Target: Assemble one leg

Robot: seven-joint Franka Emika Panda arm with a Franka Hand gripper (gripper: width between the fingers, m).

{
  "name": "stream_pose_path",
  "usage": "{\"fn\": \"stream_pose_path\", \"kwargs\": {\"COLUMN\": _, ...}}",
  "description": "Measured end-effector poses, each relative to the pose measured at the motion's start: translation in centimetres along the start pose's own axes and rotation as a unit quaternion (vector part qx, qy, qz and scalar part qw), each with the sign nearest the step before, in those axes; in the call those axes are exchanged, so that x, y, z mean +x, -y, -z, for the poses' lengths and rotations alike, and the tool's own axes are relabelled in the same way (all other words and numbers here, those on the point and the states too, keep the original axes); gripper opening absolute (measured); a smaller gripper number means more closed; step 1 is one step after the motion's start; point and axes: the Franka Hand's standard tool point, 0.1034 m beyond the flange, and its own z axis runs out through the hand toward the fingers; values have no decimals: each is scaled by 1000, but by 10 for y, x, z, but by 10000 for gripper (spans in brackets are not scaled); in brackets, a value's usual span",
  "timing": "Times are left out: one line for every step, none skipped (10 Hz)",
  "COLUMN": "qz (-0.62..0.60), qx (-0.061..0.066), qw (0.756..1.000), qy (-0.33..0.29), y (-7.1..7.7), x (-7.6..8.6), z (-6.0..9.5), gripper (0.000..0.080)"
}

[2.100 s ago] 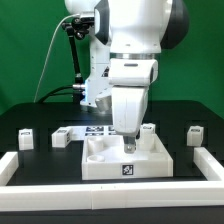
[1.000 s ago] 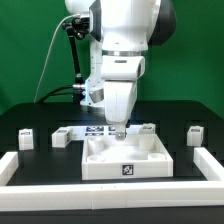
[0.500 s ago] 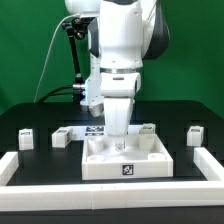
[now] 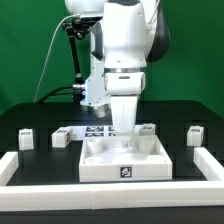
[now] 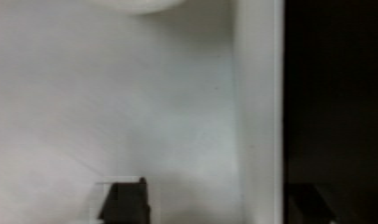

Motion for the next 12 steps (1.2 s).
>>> {"fn": "stream_pose_path", "kwargs": {"qz": 0, "qx": 0, "qw": 1000, "qy": 0, "y": 0, "x": 0, "z": 0, "gripper": 223}}
{"fn": "stream_pose_path", "kwargs": {"qz": 0, "qx": 0, "qw": 1000, "qy": 0, "y": 0, "x": 0, "z": 0, "gripper": 92}}
{"fn": "stream_pose_path", "kwargs": {"qz": -2, "qx": 1, "qw": 1000, "qy": 0, "y": 0, "x": 0, "z": 0, "gripper": 92}}
{"fn": "stream_pose_path", "kwargs": {"qz": -3, "qx": 1, "qw": 1000, "qy": 0, "y": 0, "x": -1, "z": 0, "gripper": 59}}
{"fn": "stream_pose_path", "kwargs": {"qz": -3, "qx": 1, "qw": 1000, "qy": 0, "y": 0, "x": -1, "z": 0, "gripper": 59}}
{"fn": "stream_pose_path", "kwargs": {"qz": -3, "qx": 1, "qw": 1000, "qy": 0, "y": 0, "x": -1, "z": 0, "gripper": 59}}
{"fn": "stream_pose_path", "kwargs": {"qz": -3, "qx": 1, "qw": 1000, "qy": 0, "y": 0, "x": -1, "z": 0, "gripper": 59}}
{"fn": "stream_pose_path", "kwargs": {"qz": -3, "qx": 1, "qw": 1000, "qy": 0, "y": 0, "x": -1, "z": 0, "gripper": 59}}
{"fn": "stream_pose_path", "kwargs": {"qz": -3, "qx": 1, "qw": 1000, "qy": 0, "y": 0, "x": -1, "z": 0, "gripper": 59}}
{"fn": "stream_pose_path", "kwargs": {"qz": -2, "qx": 1, "qw": 1000, "qy": 1, "y": 0, "x": -1, "z": 0, "gripper": 60}}
{"fn": "stream_pose_path", "kwargs": {"qz": 23, "qx": 3, "qw": 1000, "qy": 3, "y": -4, "x": 5, "z": -1, "gripper": 60}}
{"fn": "stream_pose_path", "kwargs": {"qz": 41, "qx": 1, "qw": 999, "qy": 3, "y": -9, "x": 14, "z": -1, "gripper": 60}}
